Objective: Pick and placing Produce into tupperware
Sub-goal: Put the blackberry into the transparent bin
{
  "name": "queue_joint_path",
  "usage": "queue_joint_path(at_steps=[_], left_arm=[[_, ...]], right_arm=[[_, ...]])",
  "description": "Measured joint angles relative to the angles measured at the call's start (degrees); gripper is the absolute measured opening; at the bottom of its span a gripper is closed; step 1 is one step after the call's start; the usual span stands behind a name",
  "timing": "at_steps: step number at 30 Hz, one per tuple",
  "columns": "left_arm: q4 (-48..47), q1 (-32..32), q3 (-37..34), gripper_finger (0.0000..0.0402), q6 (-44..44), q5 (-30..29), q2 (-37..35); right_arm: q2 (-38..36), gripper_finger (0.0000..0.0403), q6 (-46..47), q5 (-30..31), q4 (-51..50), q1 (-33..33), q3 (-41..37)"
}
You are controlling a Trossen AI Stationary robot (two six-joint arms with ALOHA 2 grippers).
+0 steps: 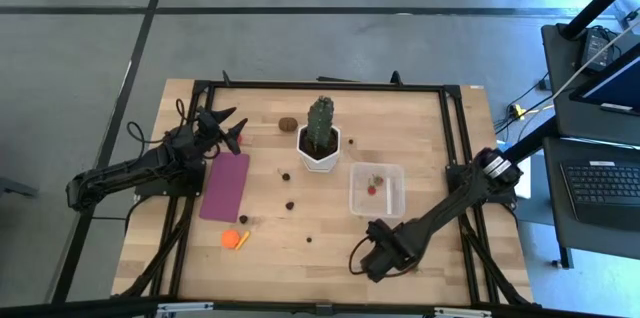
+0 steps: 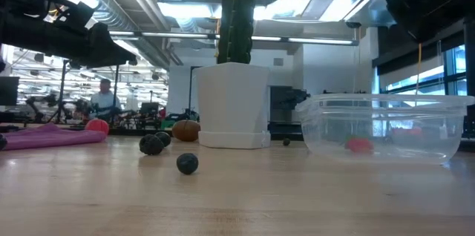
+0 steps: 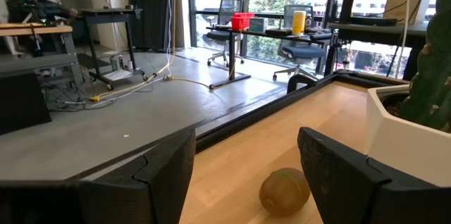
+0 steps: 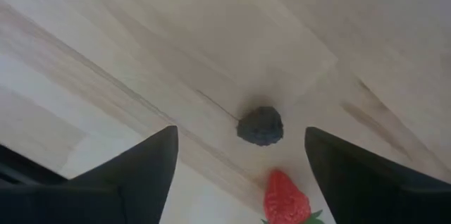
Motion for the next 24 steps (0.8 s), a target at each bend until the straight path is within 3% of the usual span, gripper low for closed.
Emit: queue_joint_path(at_steps=[12, 24], left_arm=[[0.0, 0.0, 0.0, 0.0244, -0.1, 0.0, 0.0], [0.0, 0.0, 0.0, 0.0244, -0.2, 0.0, 0.0]], right_arm=[[2.6, 0.0268, -0.4, 0.0, -0.4, 0.1, 0.0], [3.2, 0.0265, -0.4, 0.0, -0.8, 0.1, 0.0]])
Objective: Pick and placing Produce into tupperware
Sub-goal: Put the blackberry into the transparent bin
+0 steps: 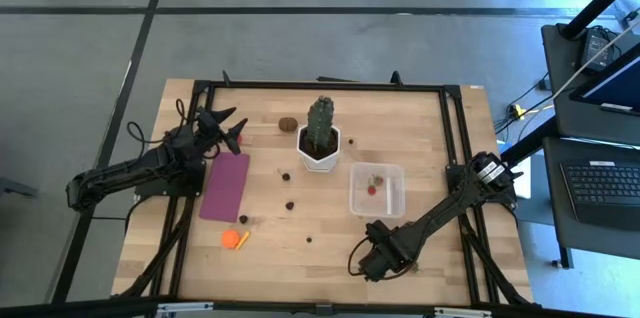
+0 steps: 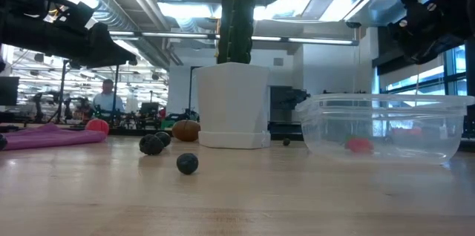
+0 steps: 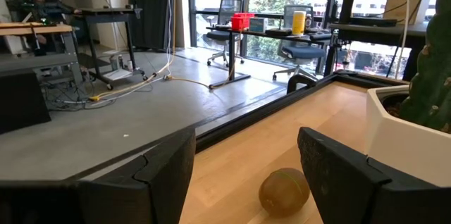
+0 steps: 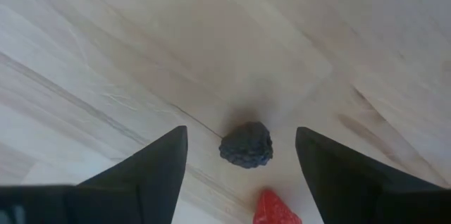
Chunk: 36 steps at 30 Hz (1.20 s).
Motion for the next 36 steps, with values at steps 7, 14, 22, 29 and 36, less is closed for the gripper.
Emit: queue_joint_path(at_steps=[7, 14, 22, 29, 36], left_arm=[[0.0, 0.0, 0.0, 0.0244, 0.0, 0.0, 0.0], [0.0, 0.0, 0.0, 0.0244, 0.0, 0.0, 0.0], [0.0, 0.0, 0.0, 0.0244, 0.0, 0.0, 0.0], [0.0, 0.0, 0.0, 0.0244, 0.0, 0.0, 0.0], [0.0, 0.0, 0.0, 0.0244, 0.0, 0.0, 0.0]], right_arm=[[0.0, 0.0265, 0.0, 0.0, -1.0, 0.0, 0.0], [0.4, 0.0265, 0.7, -0.1, -0.7, 0.0, 0.0], [2.3, 0.0265, 0.5, -2.7, -0.1, 0.4, 0.0], [2.3, 0.0264, 2.3, -3.0, -0.2, 1.1, 0.0], [2.3, 0.0264, 2.2, -0.8, -0.2, 1.1, 0.0]])
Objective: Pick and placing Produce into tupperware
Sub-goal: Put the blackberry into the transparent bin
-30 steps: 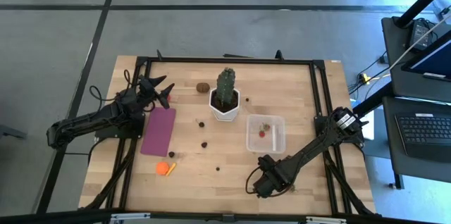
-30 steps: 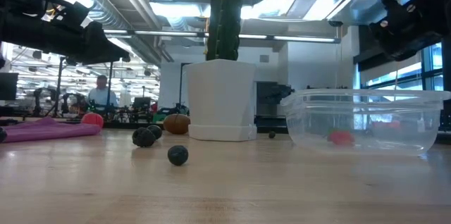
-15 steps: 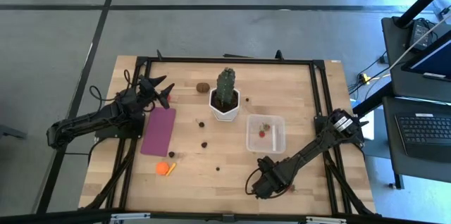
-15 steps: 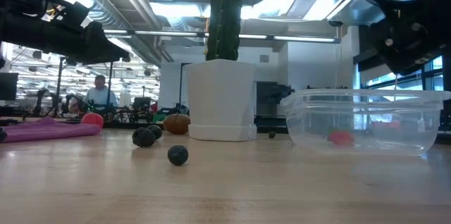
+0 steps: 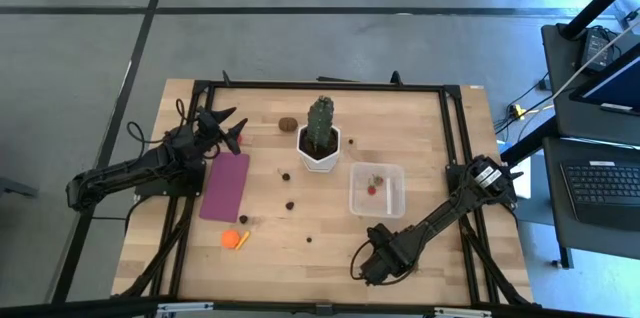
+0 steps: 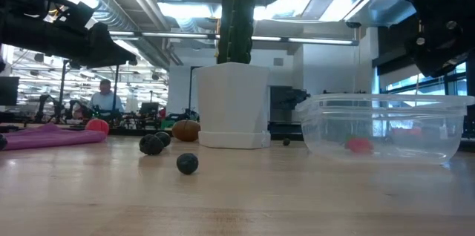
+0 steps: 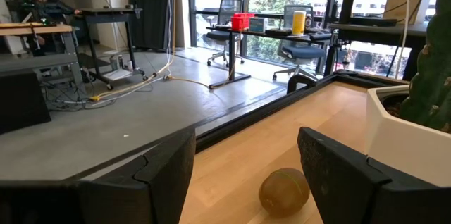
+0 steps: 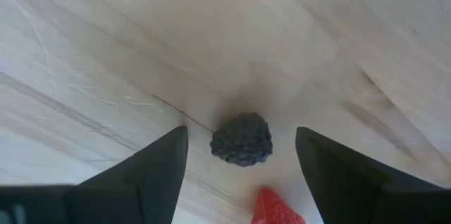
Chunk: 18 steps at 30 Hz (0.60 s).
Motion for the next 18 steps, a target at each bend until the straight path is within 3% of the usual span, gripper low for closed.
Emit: queue_joint_path(at_steps=[9, 18], left_arm=[[0.0, 0.0, 0.0, 0.0244, 0.0, 0.0, 0.0], [0.0, 0.0, 0.0, 0.0244, 0.0, 0.0, 0.0]], right_arm=[[0.0, 0.0254, 0.0, 0.4, 1.4, 0.0, 0.0], [0.0, 0.0172, 0.1, 0.4, 1.9, 0.0, 0.0]])
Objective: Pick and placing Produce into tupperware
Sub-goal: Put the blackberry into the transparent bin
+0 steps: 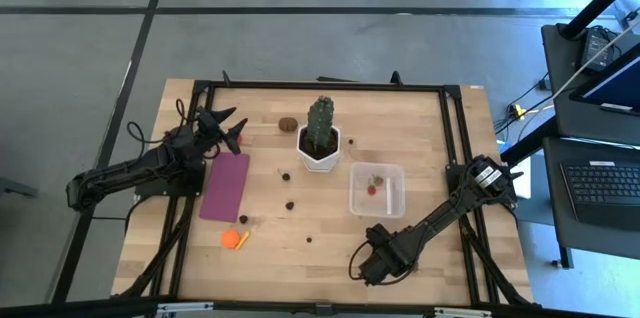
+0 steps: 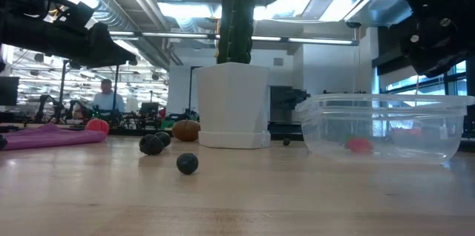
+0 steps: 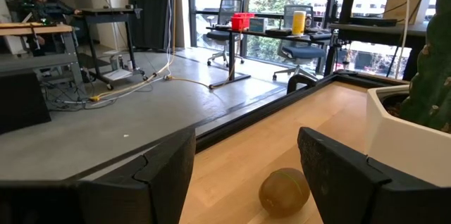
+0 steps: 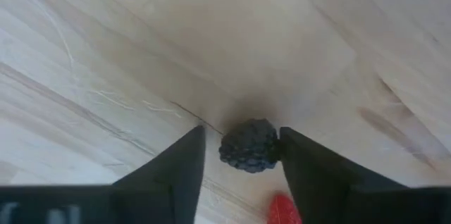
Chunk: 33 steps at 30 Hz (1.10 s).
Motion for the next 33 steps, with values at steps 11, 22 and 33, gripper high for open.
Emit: queue_joint_path(at_steps=[11, 22, 33], left_arm=[[0.0, 0.0, 0.0, 0.0244, -0.3, 0.0, 0.0], [0.0, 0.0, 0.0, 0.0244, -0.4, 0.0, 0.0], [0.0, 0.0, 0.0, 0.0244, -0.5, 0.0, 0.0]], right_arm=[[0.0, 0.0108, 0.0, 0.0, -0.2, 0.0, 0.0], [-0.2, 0.0107, -3.7, 1.0, -4.8, -1.0, 5.8], [-0.4, 0.0111, -15.1, 11.0, -35.5, -7.9, 25.3]])
